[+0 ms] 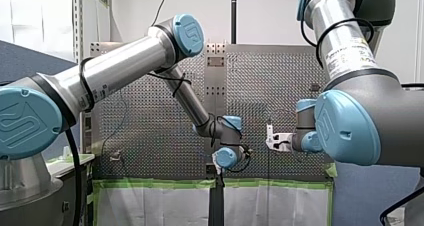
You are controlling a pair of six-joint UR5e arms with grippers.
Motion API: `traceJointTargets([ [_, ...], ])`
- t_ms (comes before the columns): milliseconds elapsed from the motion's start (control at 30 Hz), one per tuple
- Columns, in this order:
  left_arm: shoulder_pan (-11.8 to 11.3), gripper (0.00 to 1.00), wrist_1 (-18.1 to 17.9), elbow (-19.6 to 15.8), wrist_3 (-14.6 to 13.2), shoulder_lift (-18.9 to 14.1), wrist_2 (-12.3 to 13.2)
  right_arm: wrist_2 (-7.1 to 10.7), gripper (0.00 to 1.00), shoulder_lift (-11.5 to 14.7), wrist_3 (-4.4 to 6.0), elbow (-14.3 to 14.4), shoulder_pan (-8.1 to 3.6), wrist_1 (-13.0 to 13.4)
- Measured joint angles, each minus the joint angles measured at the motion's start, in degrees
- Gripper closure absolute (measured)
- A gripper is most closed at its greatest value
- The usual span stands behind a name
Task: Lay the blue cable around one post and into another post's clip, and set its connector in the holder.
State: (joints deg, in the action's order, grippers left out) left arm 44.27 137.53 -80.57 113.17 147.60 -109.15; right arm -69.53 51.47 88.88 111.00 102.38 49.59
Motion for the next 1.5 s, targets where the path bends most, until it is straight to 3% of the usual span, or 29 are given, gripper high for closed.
traceJointTargets([
  [233, 0.0, 0.99, 0.0, 0.0, -0.1, 0.0, -0.1, -0.28, 1.00, 0.0, -0.01, 0.0, -0.02, -0.3],
  [467, 0.8, 0.99, -1.1, 0.0, -2.6, 0.0, -0.1, -2.20, 1.00, 0.0, -0.04, 0.1, -0.10, -1.3],
  [667, 1.7, 0.99, -2.0, 0.0, -3.0, 0.0, -0.1, -4.39, 1.00, 0.0, 0.00, 0.6, -0.55, -1.9],
  [833, 2.5, 0.99, -2.2, 0.4, -3.0, 0.1, -0.1, -4.79, 1.00, -0.1, 0.24, 1.0, -0.95, -1.3],
  [1000, 3.9, 0.99, -0.4, 2.5, -3.0, 1.7, -0.3, -5.12, 1.00, -0.2, 0.15, 1.0, -1.14, -1.2],
  [1167, 5.4, 0.99, 2.2, 5.1, -2.3, 4.3, -1.2, -6.67, 1.00, -0.3, 0.10, 1.3, -1.58, -1.1],
  [1500, 5.7, 0.99, 4.5, 10.8, -1.4, 6.0, -1.4, -7.04, 1.00, -0.9, 0.37, 1.4, -2.59, -0.5],
])
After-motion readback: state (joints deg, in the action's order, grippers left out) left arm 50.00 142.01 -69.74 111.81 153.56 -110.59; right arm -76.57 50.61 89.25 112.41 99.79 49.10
